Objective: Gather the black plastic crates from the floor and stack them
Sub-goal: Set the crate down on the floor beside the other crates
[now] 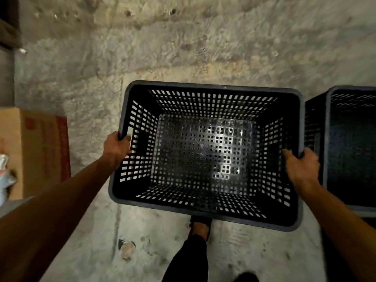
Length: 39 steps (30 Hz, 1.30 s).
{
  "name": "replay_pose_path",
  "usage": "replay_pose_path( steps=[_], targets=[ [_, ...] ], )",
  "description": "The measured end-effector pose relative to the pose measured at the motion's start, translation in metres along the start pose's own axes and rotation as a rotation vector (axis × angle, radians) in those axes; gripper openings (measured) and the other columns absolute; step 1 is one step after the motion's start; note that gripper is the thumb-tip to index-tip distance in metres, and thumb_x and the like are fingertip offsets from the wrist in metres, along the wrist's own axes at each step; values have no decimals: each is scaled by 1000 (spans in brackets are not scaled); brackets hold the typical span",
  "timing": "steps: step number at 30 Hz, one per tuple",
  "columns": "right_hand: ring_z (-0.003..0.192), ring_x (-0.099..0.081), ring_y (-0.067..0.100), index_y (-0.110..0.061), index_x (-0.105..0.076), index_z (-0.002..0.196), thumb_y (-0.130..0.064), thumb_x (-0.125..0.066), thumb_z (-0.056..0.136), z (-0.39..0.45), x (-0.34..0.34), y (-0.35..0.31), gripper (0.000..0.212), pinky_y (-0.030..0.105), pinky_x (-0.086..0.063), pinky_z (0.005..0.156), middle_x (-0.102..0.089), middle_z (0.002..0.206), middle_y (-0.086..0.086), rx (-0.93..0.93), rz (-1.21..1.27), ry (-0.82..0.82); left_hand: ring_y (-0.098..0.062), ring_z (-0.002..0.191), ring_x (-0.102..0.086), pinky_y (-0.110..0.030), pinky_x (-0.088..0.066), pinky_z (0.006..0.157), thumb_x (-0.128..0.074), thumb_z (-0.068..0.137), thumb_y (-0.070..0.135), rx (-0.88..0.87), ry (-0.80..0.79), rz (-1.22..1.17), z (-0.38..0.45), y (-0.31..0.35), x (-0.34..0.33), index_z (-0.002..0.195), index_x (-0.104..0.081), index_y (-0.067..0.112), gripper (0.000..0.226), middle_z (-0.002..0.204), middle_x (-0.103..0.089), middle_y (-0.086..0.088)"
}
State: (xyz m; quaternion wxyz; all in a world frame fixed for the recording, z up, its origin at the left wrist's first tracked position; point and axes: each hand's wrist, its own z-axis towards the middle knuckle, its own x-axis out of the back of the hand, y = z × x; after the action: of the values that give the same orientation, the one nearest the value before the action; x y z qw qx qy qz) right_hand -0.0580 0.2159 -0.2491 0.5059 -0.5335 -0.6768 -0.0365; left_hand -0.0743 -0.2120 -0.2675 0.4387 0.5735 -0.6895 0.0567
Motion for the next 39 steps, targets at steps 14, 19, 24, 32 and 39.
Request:
replay_pose_path(
  steps=[14,19,24,32,39],
  targets=[
    [70,-56,21,-9,-60,82,-27,-56,84,-41,200,-106,19,34,-46,69,-60,74,7,239,349,313,-31,73,-60,-39,-46,65,-52,87,27,-403,292,-189,-147,183,99,86,-60,1,27,75,-60,-18],
    [75,-52,18,-10,-64,89,-29,-53,88,-46,317,-50,22,30,-37,66,-58,81,9,244,482,571,-20,62,-51,-31,-41,57,-52,88,28,-687,222,-283,-251,259,56,80,-54,12,18,68,-53,-6],
    [73,-45,15,-20,-52,84,-29,-53,91,-83,434,62,12,28,-23,56,-51,77,10,143,480,823,-4,54,-41,-15,-33,48,-50,91,32,-917,133,-267,-375,287,-22,80,-52,14,21,62,-45,8],
    [77,-44,20,-14,-52,85,-28,-52,89,-181,570,294,14,36,-34,64,-50,79,13,-165,467,1055,-13,53,-43,-28,-35,48,-50,91,37,-1150,-234,-190,-578,257,-185,72,-46,13,31,58,-45,3],
    [86,-55,23,-4,-62,96,-40,-53,92,-265,569,439,37,40,-43,74,-59,90,12,-447,618,1155,-31,82,-60,-43,-49,76,-48,93,33,-1319,-450,41,-689,206,-302,99,-56,1,34,88,-64,-18]
  ],
)
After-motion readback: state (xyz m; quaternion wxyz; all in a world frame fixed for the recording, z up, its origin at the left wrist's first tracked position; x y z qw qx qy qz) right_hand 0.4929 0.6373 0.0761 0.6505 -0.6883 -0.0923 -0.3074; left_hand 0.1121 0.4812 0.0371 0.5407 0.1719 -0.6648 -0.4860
